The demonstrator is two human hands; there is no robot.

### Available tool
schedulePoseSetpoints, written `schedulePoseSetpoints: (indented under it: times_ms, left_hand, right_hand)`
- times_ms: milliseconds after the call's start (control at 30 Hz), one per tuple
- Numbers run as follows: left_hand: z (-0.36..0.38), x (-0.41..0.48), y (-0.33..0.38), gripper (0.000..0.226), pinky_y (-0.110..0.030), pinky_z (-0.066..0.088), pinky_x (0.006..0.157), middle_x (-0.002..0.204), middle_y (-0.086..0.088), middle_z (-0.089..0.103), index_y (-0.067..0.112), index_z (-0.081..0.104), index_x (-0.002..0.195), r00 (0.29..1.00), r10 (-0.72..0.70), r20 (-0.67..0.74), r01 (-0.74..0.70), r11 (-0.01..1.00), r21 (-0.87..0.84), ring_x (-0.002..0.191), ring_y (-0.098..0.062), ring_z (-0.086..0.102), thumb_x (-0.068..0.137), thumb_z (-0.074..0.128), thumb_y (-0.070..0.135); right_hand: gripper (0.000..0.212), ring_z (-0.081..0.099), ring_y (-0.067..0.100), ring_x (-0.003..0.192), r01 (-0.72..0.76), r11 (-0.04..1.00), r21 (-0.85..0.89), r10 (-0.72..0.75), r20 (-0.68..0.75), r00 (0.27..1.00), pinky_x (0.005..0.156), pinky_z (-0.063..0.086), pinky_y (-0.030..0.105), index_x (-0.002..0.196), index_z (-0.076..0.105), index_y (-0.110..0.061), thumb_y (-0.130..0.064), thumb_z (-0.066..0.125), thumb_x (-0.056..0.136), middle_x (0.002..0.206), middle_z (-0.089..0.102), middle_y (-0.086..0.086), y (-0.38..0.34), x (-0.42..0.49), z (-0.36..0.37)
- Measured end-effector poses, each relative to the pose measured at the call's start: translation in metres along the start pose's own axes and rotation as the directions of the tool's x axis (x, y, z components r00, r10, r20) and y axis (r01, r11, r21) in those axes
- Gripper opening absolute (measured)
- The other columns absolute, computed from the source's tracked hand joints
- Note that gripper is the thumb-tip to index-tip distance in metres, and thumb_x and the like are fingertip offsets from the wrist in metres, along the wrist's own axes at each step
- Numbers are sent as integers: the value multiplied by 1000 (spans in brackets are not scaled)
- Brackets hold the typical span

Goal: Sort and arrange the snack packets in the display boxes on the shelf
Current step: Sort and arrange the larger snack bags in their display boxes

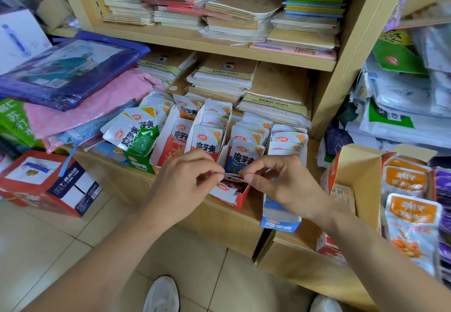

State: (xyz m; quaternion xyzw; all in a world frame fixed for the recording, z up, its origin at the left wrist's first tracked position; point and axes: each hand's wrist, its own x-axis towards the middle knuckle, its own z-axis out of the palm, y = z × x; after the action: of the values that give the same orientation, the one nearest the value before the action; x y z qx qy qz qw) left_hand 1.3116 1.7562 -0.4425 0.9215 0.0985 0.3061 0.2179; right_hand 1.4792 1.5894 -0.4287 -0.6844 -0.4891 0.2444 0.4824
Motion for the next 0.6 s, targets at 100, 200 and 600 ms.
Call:
schedulePoseSetpoints:
  times_ms: [100, 200, 600]
  left_hand:
    - [2, 5, 2, 6, -23, 49, 63, 87, 14, 67, 19, 77, 96, 993, -71, -94, 68, 997, -29, 78, -4, 63, 91, 73, 18]
    - [5, 10, 8, 11, -8, 42, 63, 92, 15, 69, 20, 75, 102, 974, -168, -153, 150, 981, -120, 84, 1, 64, 91, 72, 20]
    - [-8, 0, 1, 40, -26, 54, 89, 112, 21, 68, 33, 66, 115, 969, -242, 56, 248, 942, -228, 110, -2, 63, 78, 80, 39]
  right_hand:
    - [23, 66, 6, 92, -40, 998, -50, 38, -43, 998, 75, 52, 18, 104, 73, -24, -22, 81, 82, 99, 72, -5, 3, 4, 0]
    - [19, 62, 2, 81, -39, 985, -165, 15, -144, 989, 67, 48, 12, 94, 69, -31, -22, 81, 82, 85, 69, -8, 6, 12, 3]
    - [31, 69, 28, 72, 92, 987, 135, 3, -579, 816, 72, 57, 45, 76, 63, 4, -19, 64, 98, 75, 70, 18, 11, 36, -18]
